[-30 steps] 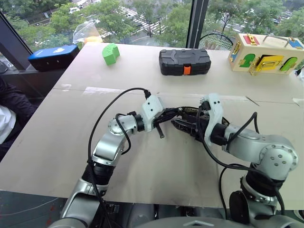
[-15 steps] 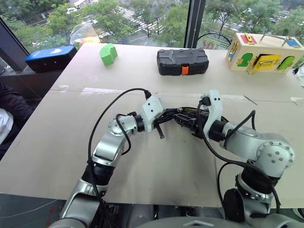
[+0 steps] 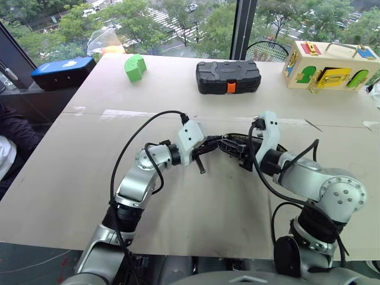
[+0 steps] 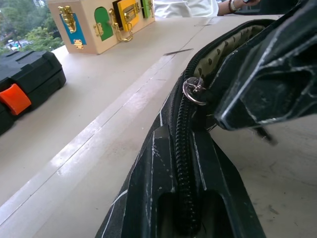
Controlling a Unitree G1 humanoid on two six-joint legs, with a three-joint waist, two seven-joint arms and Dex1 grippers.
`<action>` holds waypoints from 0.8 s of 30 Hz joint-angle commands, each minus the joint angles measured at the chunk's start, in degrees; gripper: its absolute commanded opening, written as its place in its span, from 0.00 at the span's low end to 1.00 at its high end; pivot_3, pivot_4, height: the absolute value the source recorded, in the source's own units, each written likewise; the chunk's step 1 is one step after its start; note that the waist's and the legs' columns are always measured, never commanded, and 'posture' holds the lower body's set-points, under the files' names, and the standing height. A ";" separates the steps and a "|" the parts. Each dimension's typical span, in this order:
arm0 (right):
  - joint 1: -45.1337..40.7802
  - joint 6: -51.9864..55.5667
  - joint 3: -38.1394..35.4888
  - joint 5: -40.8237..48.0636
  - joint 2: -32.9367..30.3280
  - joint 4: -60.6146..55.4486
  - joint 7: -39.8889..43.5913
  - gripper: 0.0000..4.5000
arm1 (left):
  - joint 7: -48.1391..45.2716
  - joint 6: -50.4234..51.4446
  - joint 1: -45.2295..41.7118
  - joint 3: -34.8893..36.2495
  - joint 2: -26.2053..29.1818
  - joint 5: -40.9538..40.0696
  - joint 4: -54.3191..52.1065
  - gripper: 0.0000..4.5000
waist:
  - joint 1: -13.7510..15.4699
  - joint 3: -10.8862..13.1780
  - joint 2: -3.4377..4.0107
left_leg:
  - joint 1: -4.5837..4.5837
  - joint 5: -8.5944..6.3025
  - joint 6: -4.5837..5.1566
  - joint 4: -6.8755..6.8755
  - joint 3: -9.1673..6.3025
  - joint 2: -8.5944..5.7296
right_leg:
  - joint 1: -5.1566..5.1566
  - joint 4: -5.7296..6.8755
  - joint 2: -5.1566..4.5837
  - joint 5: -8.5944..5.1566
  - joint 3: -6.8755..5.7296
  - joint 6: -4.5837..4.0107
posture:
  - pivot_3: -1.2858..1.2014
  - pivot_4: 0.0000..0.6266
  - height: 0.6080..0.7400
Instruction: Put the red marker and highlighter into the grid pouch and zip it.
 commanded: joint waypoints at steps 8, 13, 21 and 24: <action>-0.93 -0.33 0.08 0.64 1.65 0.12 -1.15 0.06 | -0.82 -2.50 0.75 0.17 -0.07 -0.34 -1.60 0.00 | -0.02 0.01 0.02 | -0.01 0.00 0.00 -0.03 0.01 0.00 | 0.00 -0.06 -0.01 0.00 0.00 0.00 | 0.52 0.24 1.00; -0.92 0.00 0.16 0.73 1.02 0.04 -0.83 0.02 | -0.74 -3.29 1.19 0.21 -0.11 -0.24 -1.16 0.00 | -0.02 0.01 0.02 | -0.01 0.00 0.00 -0.07 0.00 0.01 | 0.00 -0.09 -0.01 0.00 -0.01 0.00 | 0.52 0.24 1.00; -1.34 0.37 -3.38 2.00 -0.78 -2.10 -2.75 0.02 | -0.29 -5.46 1.88 0.98 1.03 1.08 0.74 0.00 | 0.01 0.01 0.02 | -0.02 -0.01 0.01 -0.13 0.00 0.01 | 0.00 -0.18 -0.01 0.00 -0.01 0.00 | 0.52 0.24 1.00; -0.27 0.61 -5.82 4.68 -2.62 -3.70 -3.98 0.02 | 0.01 -5.92 1.42 1.84 1.58 1.25 1.69 0.00 | 0.03 0.02 0.03 | -0.03 0.00 0.01 -0.19 0.01 0.00 | 0.00 -0.26 -0.01 0.00 -0.01 0.00 | 0.52 0.24 1.00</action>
